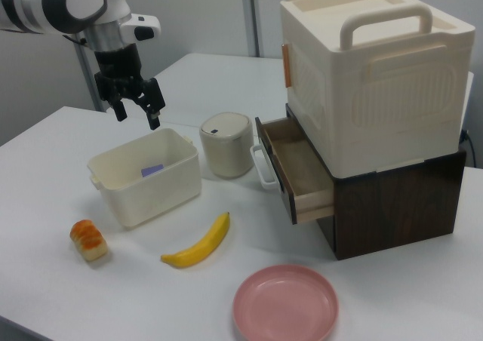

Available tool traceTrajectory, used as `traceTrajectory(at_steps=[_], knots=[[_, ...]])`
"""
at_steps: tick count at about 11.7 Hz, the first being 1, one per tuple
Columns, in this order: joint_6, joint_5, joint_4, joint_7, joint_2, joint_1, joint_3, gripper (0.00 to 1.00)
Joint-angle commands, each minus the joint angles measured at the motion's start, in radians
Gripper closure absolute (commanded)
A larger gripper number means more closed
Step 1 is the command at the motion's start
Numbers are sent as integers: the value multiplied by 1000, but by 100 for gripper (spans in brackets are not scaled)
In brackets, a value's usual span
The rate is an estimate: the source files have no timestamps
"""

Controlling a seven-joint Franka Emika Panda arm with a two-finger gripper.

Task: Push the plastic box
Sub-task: 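Move the gripper over the white plastic box, then lower the gripper beside the rim of the white plastic box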

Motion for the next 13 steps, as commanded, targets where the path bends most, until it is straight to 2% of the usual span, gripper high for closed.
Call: traceTrajectory(at_steps=[1, 2, 6, 7, 9, 13], knots=[[-31, 19, 3, -40, -12, 30, -5, 0], [-33, 17, -2, -95, -16, 30, -5, 0], [-25, 0, -19, -516, 7, 30, -5, 0], [-20, -15, -19, -605, 25, 30, -6, 0], [5, -90, -25, -803, 66, 33, -5, 0], [58, -119, -34, -841, 137, 47, -6, 0]])
